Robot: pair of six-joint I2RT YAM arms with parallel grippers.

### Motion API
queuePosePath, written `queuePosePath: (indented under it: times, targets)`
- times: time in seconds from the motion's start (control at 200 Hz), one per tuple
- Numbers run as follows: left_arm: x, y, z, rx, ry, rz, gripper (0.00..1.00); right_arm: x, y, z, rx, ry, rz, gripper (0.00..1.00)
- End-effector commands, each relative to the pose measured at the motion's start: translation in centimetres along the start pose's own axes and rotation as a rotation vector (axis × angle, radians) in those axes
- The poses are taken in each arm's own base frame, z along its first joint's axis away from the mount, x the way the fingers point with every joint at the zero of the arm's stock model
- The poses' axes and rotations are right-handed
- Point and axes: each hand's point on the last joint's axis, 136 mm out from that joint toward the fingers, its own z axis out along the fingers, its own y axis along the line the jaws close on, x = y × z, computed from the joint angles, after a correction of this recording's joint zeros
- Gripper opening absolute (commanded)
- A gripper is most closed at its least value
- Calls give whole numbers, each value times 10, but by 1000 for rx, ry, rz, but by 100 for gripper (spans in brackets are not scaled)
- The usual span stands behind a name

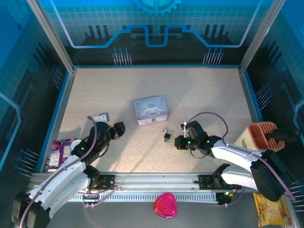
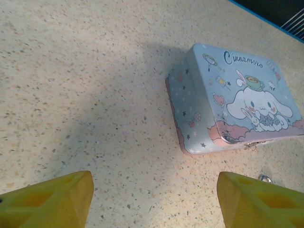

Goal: Unlock a padlock with a key

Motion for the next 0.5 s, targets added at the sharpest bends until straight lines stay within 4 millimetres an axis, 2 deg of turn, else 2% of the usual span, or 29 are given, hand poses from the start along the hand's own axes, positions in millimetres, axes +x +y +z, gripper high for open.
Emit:
queuePosePath:
  times: [0.0, 0.175, 0.255, 0.315, 0.355, 0.44, 0.475, 0.495]
  targets:
    - [1, 15, -2, -56, -23, 25, 73, 11, -20, -4, 62, 33, 8, 0]
    - [-5, 16, -3, -70, -44, 33, 77, 12, -23, -7, 67, 30, 16, 1]
    - [-11, 18, -5, -91, -71, 38, 80, 8, -20, -10, 64, 21, -3, 10]
    - [-18, 19, -6, -101, -104, 41, 82, 3, -19, -14, 73, 11, -18, 21]
    - [-24, 19, -6, -108, -131, 45, 86, -4, -17, -19, 76, -5, -39, 26]
    - [-41, 23, -9, -152, -207, 51, 98, -26, -12, -32, 97, -69, -100, 35]
    - [-50, 25, -11, -174, -248, 58, 99, -39, -10, -40, 114, -111, -128, 38]
    - [-54, 27, -12, -191, -271, 67, 99, -46, -10, -45, 125, -136, -147, 44]
